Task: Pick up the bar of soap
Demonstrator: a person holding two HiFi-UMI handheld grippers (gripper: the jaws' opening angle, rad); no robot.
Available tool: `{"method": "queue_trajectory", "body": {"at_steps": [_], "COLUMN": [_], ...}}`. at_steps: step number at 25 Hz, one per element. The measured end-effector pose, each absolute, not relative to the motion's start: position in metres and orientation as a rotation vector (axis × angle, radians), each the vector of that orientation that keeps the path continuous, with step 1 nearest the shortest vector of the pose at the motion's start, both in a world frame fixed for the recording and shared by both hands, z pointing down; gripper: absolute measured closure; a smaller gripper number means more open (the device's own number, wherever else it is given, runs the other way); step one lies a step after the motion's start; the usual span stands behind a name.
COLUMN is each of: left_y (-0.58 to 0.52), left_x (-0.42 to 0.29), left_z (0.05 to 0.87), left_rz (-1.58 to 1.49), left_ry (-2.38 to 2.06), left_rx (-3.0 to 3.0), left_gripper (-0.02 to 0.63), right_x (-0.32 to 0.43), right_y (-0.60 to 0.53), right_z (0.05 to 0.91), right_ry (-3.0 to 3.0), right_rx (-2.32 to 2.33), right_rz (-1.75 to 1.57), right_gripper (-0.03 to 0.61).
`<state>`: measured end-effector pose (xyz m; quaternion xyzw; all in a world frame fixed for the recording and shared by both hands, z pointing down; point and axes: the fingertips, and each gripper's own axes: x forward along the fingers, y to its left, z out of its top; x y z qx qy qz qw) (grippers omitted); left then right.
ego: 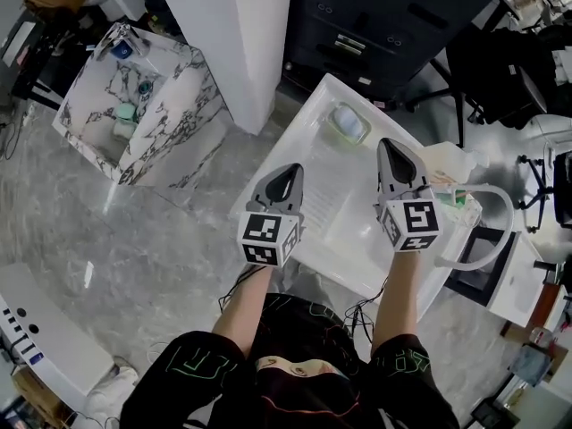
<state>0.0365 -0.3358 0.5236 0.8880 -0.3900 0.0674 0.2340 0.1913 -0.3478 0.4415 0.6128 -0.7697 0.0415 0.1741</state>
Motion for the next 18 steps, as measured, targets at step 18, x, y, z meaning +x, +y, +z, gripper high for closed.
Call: {"method": "queue_trajectory", "body": {"at_steps": [18], "left_y": [-0.382], "left_x": [0.028], "left_z": [0.522], "left_rz": [0.134], "left_ry": [-1.011], "left_rx": [2.487], "left_gripper": [0.607], "right_x": [0.182], "right_y": [-0.417], "right_z": [0.519], "right_ry": [-1.946], "right_rx": [1.216], "right_rz": [0.209], "right_gripper": [0.554]}}
